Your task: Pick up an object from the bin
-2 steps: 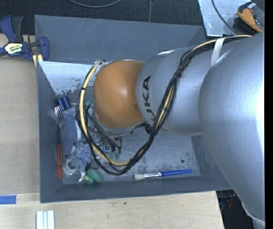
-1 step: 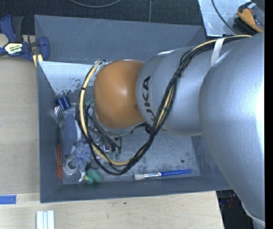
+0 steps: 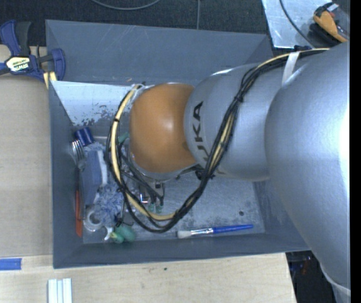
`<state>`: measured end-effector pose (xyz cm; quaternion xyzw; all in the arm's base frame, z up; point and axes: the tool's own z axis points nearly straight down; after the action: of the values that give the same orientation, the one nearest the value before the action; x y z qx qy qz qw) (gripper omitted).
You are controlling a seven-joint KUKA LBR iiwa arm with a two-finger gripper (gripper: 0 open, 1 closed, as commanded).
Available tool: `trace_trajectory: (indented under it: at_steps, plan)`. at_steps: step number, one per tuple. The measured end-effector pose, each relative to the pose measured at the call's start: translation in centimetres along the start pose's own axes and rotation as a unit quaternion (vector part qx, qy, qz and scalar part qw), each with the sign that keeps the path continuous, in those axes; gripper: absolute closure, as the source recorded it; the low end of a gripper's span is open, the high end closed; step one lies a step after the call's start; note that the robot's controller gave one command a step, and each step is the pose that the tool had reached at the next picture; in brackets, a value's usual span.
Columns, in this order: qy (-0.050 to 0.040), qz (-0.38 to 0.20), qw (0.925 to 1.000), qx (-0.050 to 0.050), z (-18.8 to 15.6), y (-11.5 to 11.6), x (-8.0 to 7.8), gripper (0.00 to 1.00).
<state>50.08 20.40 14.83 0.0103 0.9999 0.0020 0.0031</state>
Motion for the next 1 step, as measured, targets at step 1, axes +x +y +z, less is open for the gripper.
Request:
trace_trajectory:
  at_steps: [1]
  plan:
    - [-0.0134,-0.003,0.9999,-0.005,7.03,0.4,0.24,1.0]
